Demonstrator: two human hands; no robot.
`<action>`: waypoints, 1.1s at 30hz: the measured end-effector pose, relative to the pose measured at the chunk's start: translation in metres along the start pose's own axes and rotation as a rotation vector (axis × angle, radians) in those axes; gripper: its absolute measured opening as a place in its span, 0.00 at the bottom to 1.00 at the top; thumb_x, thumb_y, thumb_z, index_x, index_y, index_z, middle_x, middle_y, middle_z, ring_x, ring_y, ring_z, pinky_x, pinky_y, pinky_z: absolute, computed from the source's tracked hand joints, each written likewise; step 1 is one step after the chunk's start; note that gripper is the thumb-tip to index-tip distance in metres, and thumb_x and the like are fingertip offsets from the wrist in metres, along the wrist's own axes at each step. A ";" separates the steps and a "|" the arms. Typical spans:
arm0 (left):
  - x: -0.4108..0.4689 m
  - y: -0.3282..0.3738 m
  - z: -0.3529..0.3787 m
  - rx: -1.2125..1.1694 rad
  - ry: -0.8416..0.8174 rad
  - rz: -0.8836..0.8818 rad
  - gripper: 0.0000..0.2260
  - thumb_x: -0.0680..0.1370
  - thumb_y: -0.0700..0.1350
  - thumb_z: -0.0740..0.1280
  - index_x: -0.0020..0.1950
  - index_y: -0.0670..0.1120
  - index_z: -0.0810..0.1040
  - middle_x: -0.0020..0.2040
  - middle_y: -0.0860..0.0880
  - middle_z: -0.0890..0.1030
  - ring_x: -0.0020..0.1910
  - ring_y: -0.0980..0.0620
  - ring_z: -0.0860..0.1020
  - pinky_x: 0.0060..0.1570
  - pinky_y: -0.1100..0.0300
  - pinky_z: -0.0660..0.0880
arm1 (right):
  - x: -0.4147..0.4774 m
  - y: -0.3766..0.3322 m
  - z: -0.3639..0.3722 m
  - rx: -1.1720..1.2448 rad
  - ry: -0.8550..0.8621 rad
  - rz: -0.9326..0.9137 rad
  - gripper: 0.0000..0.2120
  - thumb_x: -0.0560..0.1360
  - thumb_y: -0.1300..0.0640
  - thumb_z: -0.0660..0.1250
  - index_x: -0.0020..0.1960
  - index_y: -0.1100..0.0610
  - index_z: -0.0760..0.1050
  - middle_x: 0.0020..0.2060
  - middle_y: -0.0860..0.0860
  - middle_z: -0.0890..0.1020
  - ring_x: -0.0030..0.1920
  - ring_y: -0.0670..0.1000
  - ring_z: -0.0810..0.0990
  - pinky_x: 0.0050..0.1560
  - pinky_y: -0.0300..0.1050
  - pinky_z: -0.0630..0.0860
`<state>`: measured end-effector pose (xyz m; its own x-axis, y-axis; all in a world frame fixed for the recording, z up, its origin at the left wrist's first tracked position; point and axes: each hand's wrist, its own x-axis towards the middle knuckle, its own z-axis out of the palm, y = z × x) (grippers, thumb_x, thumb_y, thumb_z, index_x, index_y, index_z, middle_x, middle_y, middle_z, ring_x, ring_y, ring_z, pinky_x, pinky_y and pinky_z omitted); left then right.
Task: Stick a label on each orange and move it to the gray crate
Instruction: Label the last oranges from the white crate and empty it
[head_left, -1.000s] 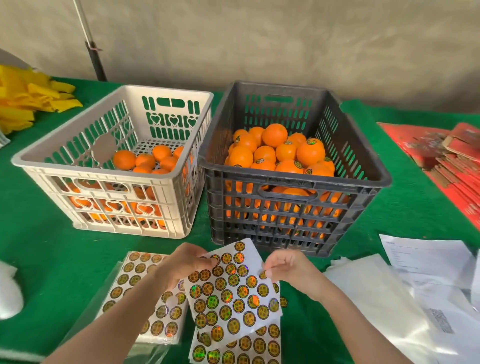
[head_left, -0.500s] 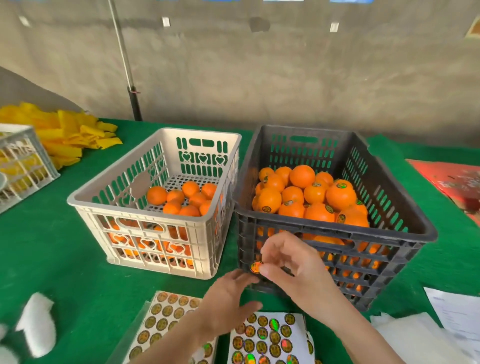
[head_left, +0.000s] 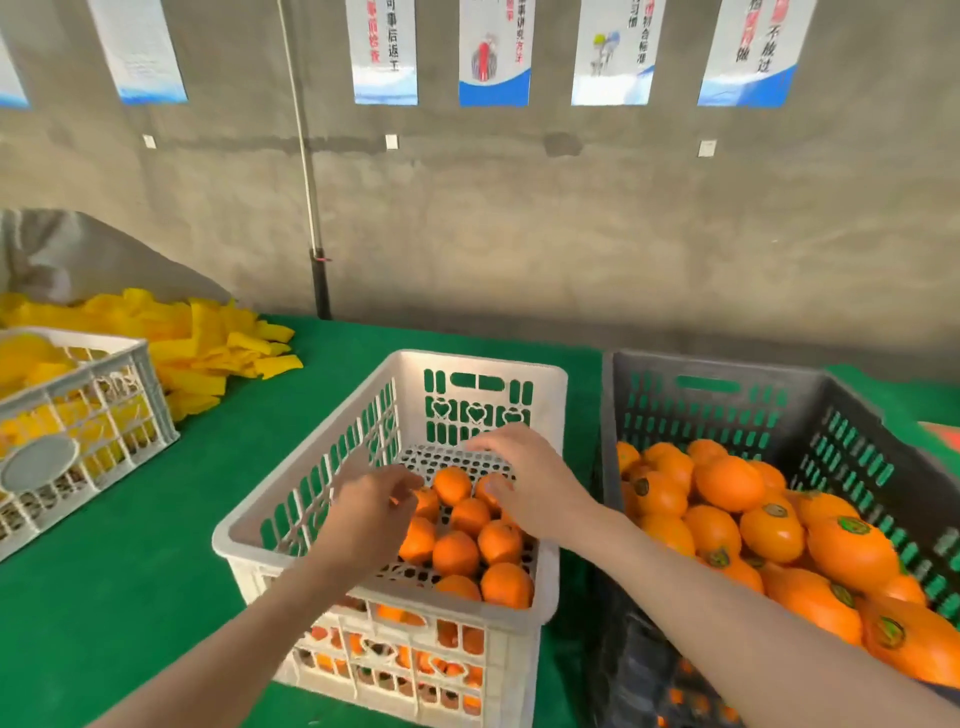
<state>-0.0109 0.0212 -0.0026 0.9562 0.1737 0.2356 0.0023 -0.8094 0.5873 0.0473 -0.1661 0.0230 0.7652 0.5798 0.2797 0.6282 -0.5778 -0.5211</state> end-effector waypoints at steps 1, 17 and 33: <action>0.018 -0.004 0.006 0.120 -0.114 0.003 0.10 0.79 0.39 0.63 0.59 0.44 0.79 0.54 0.48 0.81 0.49 0.52 0.79 0.48 0.62 0.76 | 0.006 0.003 0.007 -0.027 -0.019 0.022 0.24 0.77 0.64 0.62 0.71 0.48 0.66 0.66 0.48 0.69 0.67 0.47 0.64 0.67 0.41 0.61; 0.119 -0.036 0.151 0.709 -0.948 -0.003 0.33 0.74 0.53 0.70 0.75 0.48 0.61 0.68 0.45 0.70 0.66 0.42 0.70 0.64 0.47 0.69 | 0.017 0.033 0.011 0.076 -0.006 0.152 0.36 0.78 0.57 0.64 0.75 0.38 0.47 0.69 0.44 0.66 0.68 0.44 0.65 0.65 0.39 0.63; 0.044 0.024 0.000 -1.168 -0.571 -0.181 0.34 0.69 0.25 0.66 0.67 0.57 0.72 0.63 0.43 0.70 0.54 0.38 0.79 0.47 0.50 0.80 | 0.010 0.008 -0.021 0.751 0.187 0.380 0.07 0.77 0.56 0.66 0.53 0.56 0.80 0.50 0.46 0.82 0.54 0.46 0.79 0.61 0.51 0.75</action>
<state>0.0312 0.0090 0.0220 0.9580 -0.2662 -0.1061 0.1651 0.2099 0.9637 0.0632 -0.1776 0.0387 0.9567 0.2818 0.0722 0.1160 -0.1420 -0.9830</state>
